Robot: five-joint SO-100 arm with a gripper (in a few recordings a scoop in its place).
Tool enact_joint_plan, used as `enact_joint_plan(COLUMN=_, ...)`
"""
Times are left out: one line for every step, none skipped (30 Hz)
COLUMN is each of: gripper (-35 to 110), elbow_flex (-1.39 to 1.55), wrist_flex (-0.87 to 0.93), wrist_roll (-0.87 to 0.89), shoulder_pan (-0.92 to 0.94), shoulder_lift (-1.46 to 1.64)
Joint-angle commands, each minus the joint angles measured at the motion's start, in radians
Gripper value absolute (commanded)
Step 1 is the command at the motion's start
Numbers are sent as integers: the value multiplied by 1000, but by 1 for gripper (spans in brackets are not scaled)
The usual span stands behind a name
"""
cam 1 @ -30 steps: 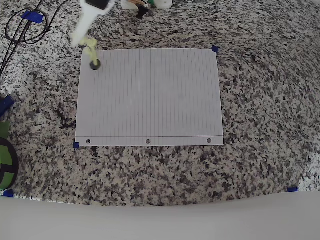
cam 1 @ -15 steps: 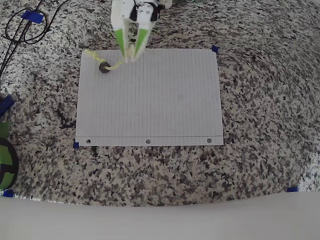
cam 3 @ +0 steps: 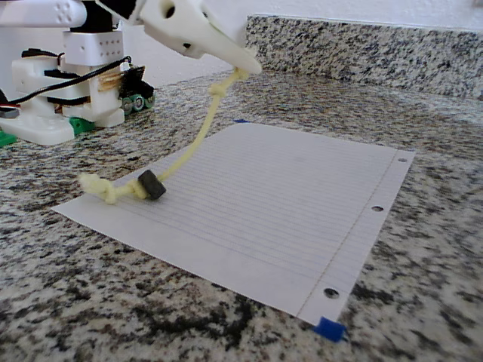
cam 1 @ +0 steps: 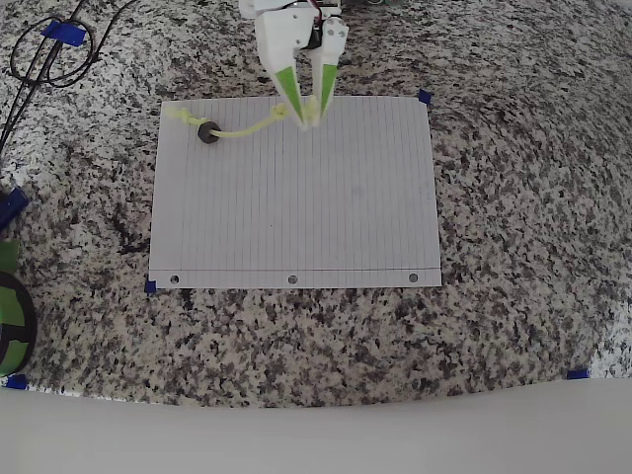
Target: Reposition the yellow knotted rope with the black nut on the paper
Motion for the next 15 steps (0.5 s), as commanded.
enact_joint_plan(gripper=0, elbow_flex=25, wrist_flex=-31, wrist_roll=29, shoulder_pan=-35, shoulder_lift=-9)
enact_joint_plan(gripper=0, elbow_flex=31, wrist_flex=-35, wrist_roll=34, shoulder_pan=-43, shoulder_lift=-9)
enact_joint_plan(gripper=0, elbow_flex=37, wrist_flex=-41, wrist_roll=35, shoulder_pan=-51, shoulder_lift=-9)
enact_joint_plan(gripper=0, elbow_flex=37, wrist_flex=-41, wrist_roll=35, shoulder_pan=-58, shoulder_lift=-14)
enact_joint_plan(gripper=0, elbow_flex=37, wrist_flex=-41, wrist_roll=35, shoulder_pan=-61, shoulder_lift=-15)
enact_joint_plan(gripper=0, elbow_flex=37, wrist_flex=-41, wrist_roll=35, shoulder_pan=-63, shoulder_lift=-9)
enact_joint_plan(gripper=0, elbow_flex=37, wrist_flex=-38, wrist_roll=35, shoulder_pan=-63, shoulder_lift=-2)
enact_joint_plan(gripper=0, elbow_flex=37, wrist_flex=-35, wrist_roll=37, shoulder_pan=-64, shoulder_lift=0)
enact_joint_plan(gripper=0, elbow_flex=37, wrist_flex=-32, wrist_roll=44, shoulder_pan=-66, shoulder_lift=5)
enact_joint_plan(gripper=0, elbow_flex=37, wrist_flex=-26, wrist_roll=44, shoulder_pan=-71, shoulder_lift=11)
enact_joint_plan(gripper=1, elbow_flex=37, wrist_flex=-15, wrist_roll=46, shoulder_pan=-80, shoulder_lift=18)
enact_joint_plan(gripper=8, elbow_flex=37, wrist_flex=-5, wrist_roll=46, shoulder_pan=-84, shoulder_lift=26)
enact_joint_plan(gripper=11, elbow_flex=37, wrist_flex=12, wrist_roll=44, shoulder_pan=-89, shoulder_lift=37)
enact_joint_plan(gripper=10, elbow_flex=37, wrist_flex=28, wrist_roll=40, shoulder_pan=-91, shoulder_lift=44)
enact_joint_plan(gripper=8, elbow_flex=38, wrist_flex=38, wrist_roll=37, shoulder_pan=-94, shoulder_lift=51)
